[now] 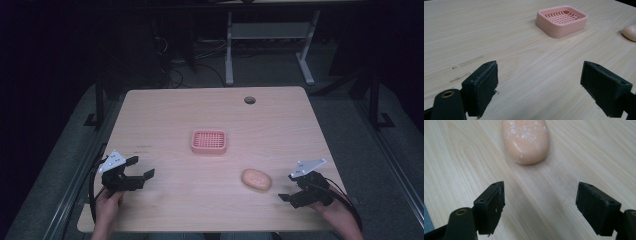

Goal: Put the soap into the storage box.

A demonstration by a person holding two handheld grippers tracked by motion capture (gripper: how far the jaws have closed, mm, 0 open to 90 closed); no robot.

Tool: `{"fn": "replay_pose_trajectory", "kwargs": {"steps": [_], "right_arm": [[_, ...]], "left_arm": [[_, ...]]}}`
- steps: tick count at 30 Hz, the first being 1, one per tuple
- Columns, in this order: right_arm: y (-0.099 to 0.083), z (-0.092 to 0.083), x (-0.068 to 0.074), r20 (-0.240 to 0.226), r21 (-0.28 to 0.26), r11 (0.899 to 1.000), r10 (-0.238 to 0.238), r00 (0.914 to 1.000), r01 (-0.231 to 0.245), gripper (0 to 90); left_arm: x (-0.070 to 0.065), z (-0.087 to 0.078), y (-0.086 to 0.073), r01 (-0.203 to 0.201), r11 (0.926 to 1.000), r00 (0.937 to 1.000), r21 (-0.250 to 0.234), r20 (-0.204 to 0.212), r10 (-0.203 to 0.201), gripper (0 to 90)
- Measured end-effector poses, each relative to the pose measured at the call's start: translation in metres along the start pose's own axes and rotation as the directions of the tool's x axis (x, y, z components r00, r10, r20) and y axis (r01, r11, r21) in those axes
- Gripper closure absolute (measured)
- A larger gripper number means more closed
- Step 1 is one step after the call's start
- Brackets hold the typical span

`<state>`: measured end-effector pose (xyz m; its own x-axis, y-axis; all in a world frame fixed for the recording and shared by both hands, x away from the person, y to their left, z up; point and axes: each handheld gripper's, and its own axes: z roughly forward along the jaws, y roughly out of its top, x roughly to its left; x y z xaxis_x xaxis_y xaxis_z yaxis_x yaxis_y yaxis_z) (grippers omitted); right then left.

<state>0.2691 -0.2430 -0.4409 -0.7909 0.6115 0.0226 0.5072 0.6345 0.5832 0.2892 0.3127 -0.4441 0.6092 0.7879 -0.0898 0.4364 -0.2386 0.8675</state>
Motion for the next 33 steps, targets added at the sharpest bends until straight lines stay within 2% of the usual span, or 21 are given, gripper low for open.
{"fn": "replay_pose_trajectory", "kwargs": {"steps": [6,8,13,22,24,33], "right_arm": [[0.012,-0.003,-0.001,-0.003,0.021,0.999,-0.024,0.9997,0.024,22.9],[0.018,-0.005,0.000,0.008,0.045,0.998,-0.048,0.9988,0.047,23.0],[0.026,-0.005,0.000,0.005,0.051,0.997,-0.062,0.9981,0.062,23.0],[0.040,0.001,0.001,0.002,0.068,0.993,-0.093,0.9957,0.093,22.9],[0.044,0.004,0.003,0.006,0.072,0.991,-0.113,0.9936,0.112,23.0],[0.051,0.011,0.003,-0.015,0.083,0.987,-0.140,0.9901,0.140,23.0]], "left_arm": [[0.001,0.000,0.000,-0.003,1.0000,1.0000,0.000,0.002,0.003,14.3],[0.001,0.000,0.000,0.001,1.0000,1.0000,-0.004,0.000,-0.001,14.3],[0.002,-0.001,-0.001,0.007,1.0000,1.0000,-0.006,0.000,-0.007,14.3],[0.002,-0.002,0.000,0.005,1.0000,1.0000,-0.008,-0.004,-0.005,14.2],[0.003,-0.003,0.000,0.007,0.9999,1.0000,-0.011,-0.004,-0.007,14.3],[0.002,-0.003,0.000,0.002,1.0000,1.0000,-0.009,-0.002,-0.002,14.3]]}}
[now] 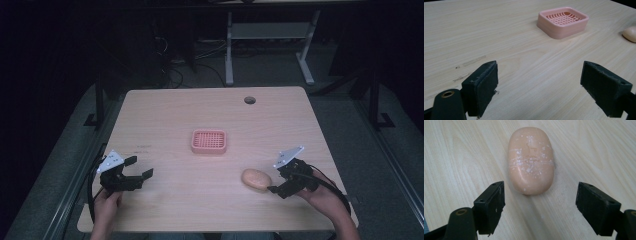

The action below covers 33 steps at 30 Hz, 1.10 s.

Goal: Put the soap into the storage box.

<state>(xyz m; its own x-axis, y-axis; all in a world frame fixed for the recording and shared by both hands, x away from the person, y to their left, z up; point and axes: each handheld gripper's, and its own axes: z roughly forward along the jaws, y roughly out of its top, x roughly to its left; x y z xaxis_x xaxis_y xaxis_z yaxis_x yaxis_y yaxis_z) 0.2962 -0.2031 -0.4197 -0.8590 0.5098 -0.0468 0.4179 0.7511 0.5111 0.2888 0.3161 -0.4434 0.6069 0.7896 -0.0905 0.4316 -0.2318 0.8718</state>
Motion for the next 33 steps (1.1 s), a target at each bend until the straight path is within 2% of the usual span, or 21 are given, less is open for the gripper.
{"fn": "replay_pose_trajectory", "kwargs": {"steps": [23,33], "right_arm": [[0.029,0.010,0.002,-0.020,0.027,0.997,-0.069,0.9974,0.069,23.0],[0.040,0.018,0.003,-0.044,0.044,0.996,-0.077,0.9961,0.079,22.9]], "left_arm": [[0.000,-0.002,0.000,0.002,0.9999,1.0000,-0.013,0.003,-0.002,14.3],[0.000,-0.002,0.000,0.003,0.9999,1.0000,-0.011,0.003,-0.003,14.3]]}}
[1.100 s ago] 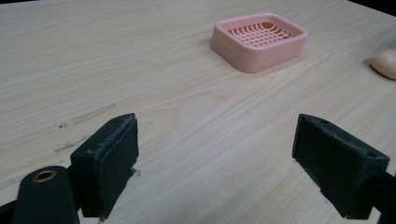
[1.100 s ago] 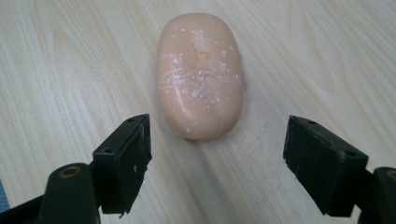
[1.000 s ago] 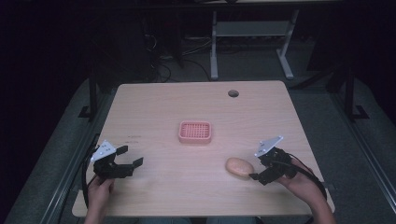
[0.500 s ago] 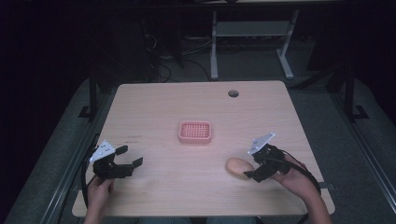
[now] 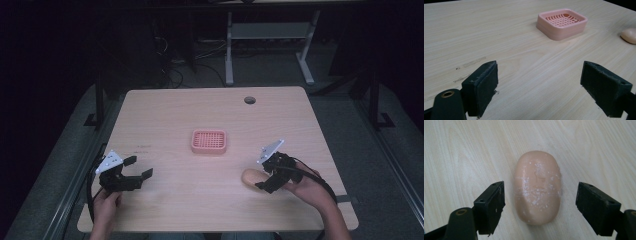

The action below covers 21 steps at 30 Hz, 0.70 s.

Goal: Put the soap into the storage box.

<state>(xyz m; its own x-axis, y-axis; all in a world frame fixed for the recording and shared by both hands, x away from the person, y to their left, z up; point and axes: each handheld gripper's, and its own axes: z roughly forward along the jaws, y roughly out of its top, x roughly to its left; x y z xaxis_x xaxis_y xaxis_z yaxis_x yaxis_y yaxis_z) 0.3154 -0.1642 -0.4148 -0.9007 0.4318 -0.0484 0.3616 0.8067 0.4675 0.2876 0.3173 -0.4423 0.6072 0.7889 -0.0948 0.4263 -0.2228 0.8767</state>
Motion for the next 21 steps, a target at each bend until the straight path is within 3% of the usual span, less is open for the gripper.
{"fn": "replay_pose_trajectory", "kwargs": {"steps": [21], "right_arm": [[0.011,0.026,-0.005,-0.034,0.093,0.996,-0.008,0.9994,0.011,22.9]], "left_arm": [[0.000,0.000,0.000,0.004,1.0000,1.0000,0.001,0.002,-0.004,14.3]]}}
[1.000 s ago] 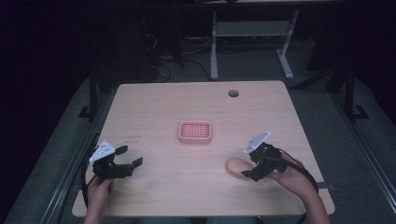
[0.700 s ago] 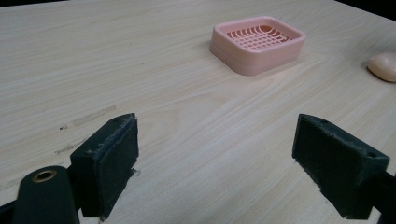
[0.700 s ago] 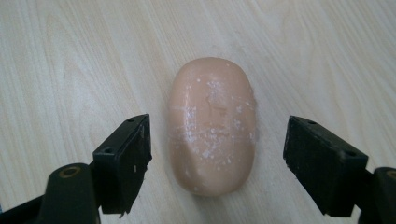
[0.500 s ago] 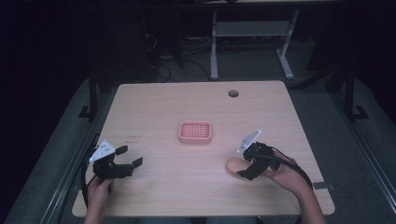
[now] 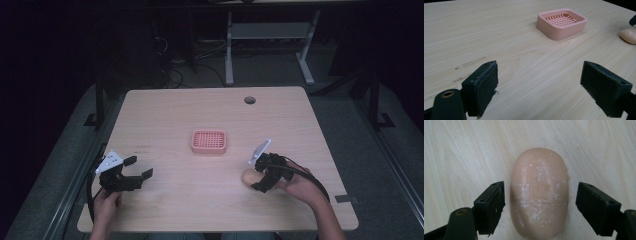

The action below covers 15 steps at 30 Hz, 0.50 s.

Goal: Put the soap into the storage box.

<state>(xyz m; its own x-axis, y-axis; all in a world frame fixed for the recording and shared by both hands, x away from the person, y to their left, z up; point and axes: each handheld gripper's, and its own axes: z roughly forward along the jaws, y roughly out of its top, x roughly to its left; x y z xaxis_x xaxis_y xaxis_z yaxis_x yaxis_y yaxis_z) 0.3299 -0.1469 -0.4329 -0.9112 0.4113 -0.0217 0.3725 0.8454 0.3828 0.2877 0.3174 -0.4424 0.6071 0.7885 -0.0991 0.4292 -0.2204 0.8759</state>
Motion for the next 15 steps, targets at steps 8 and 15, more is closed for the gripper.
{"fn": "replay_pose_trajectory", "kwargs": {"steps": [8,15], "right_arm": [[0.0029,0.0082,-0.0001,0.000,0.041,0.999,-0.004,1.0000,0.004,23.0],[0.0052,0.0119,0.0006,-0.006,0.049,0.999,-0.009,0.9999,0.009,24.6]], "left_arm": [[-0.0003,0.0002,0.0000,0.003,1.0000,1.0000,-0.001,0.000,-0.003,14.3],[-0.0001,0.0000,0.0001,0.003,1.0000,1.0000,-0.002,-0.001,-0.003,14.2]]}}
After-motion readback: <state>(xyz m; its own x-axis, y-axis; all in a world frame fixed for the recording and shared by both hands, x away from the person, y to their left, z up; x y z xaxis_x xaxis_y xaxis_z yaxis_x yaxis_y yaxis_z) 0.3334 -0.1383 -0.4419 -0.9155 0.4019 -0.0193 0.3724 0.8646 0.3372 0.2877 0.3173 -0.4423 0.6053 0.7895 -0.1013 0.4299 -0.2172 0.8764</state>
